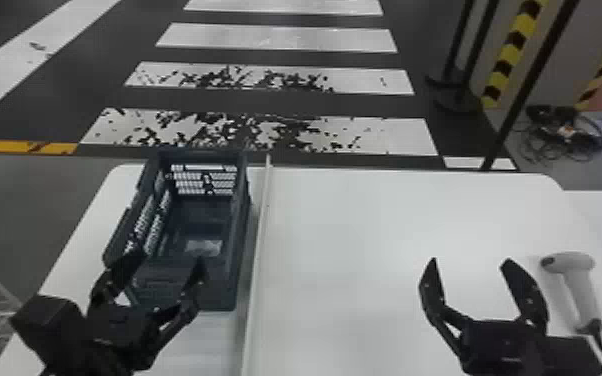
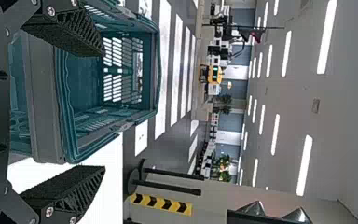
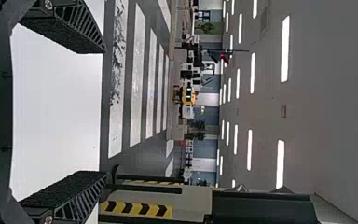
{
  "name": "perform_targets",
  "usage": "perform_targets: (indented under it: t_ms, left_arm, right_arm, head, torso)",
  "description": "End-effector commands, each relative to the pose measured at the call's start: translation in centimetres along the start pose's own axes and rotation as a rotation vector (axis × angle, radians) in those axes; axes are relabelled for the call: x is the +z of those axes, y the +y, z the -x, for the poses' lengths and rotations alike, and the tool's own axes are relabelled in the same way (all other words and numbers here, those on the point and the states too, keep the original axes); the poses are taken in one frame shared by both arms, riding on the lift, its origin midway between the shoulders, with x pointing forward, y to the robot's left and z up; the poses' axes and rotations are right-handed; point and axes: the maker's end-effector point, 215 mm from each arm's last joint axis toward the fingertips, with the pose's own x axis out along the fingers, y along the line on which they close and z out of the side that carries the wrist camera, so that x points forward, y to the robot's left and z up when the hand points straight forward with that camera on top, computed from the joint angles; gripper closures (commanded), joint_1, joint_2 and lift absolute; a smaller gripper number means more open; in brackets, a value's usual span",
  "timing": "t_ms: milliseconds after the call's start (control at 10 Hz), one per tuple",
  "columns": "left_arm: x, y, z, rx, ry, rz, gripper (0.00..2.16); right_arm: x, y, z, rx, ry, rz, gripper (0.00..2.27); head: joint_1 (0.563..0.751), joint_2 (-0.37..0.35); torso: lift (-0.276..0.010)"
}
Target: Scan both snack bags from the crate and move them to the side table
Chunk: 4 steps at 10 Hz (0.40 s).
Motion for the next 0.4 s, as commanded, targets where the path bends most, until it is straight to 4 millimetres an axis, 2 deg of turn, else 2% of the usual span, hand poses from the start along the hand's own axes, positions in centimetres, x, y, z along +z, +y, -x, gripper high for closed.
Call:
perform_targets:
  t_ms: [0, 300]
  left_arm:
    - [-0.03, -0.08, 0.0, -0.001, 0.001, 0.001, 0.14]
    - [0.1, 0.0, -0.13, -0.001, -0.002, 0.002, 0.14]
  right_arm:
    - [0.08, 0.01, 0.16, 0.0, 0.0, 0.001, 0.06]
    - [-0.03, 0.05, 0.28, -0.001, 0.003, 0.0, 0.06]
  head:
    - [0.695, -0.003]
    - [0.695, -0.004]
  torso:
    - [-0.099]
    - [-0.099]
